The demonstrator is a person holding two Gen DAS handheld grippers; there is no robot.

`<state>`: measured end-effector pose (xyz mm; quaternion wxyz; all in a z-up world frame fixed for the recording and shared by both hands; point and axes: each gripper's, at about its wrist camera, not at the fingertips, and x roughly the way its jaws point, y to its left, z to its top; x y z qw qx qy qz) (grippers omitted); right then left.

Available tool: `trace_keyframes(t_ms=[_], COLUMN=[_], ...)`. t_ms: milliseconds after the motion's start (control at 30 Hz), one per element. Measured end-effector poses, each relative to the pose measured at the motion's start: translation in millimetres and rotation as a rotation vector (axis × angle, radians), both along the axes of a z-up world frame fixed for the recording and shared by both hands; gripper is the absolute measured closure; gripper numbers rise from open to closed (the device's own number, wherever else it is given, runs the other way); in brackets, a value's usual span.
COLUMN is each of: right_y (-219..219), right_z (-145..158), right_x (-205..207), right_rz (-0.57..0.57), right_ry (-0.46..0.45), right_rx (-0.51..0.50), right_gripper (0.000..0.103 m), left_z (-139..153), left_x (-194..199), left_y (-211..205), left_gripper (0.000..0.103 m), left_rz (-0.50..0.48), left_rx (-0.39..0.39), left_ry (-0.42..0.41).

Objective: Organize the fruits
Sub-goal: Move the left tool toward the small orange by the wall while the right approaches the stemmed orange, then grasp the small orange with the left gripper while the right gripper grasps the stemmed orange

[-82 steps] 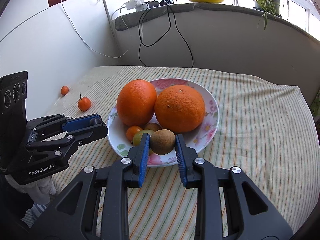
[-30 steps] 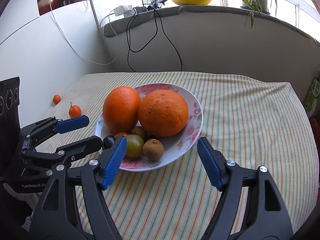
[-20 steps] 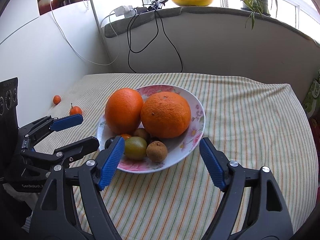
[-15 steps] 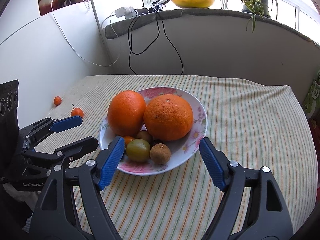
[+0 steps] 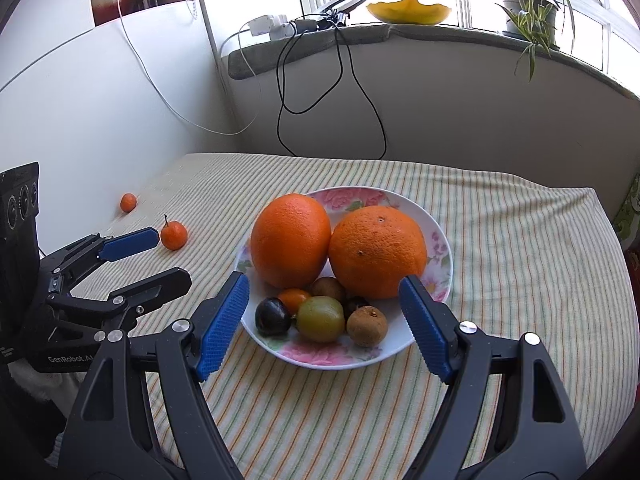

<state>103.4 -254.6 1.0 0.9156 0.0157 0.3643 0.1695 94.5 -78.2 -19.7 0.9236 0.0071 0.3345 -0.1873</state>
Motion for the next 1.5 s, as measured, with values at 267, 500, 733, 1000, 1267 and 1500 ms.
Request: trace_keyframes(t_ms=[267, 500, 733, 1000, 1267, 1500], right_y=[26, 52, 79, 118, 161, 183], right_z=[3, 6, 5, 4, -6, -26], right_x=[4, 8, 13, 18, 28, 40], right_rz=[0.039, 0.086, 0.142, 0.227, 0.322, 0.353], right_ry=[-0.011, -0.019, -0.021, -0.014, 0.011, 0.062], right_rx=[-0.001, -0.002, 0.007, 0.015, 0.007, 0.024], right_gripper=[0.012, 0.012, 0.012, 0.012, 0.012, 0.012], left_z=[1, -5, -10, -15, -20, -27], left_x=[3, 8, 12, 21, 35, 54], left_y=[34, 75, 121, 167, 211, 238], left_gripper=[0.025, 0.025, 0.025, 0.025, 0.025, 0.025], left_rz=[0.066, 0.156, 0.262, 0.371, 0.479, 0.559], left_rx=[0.007, 0.019, 0.026, 0.026, 0.025, 0.029], left_ry=[-0.006, 0.004, 0.006, 0.023, 0.044, 0.067])
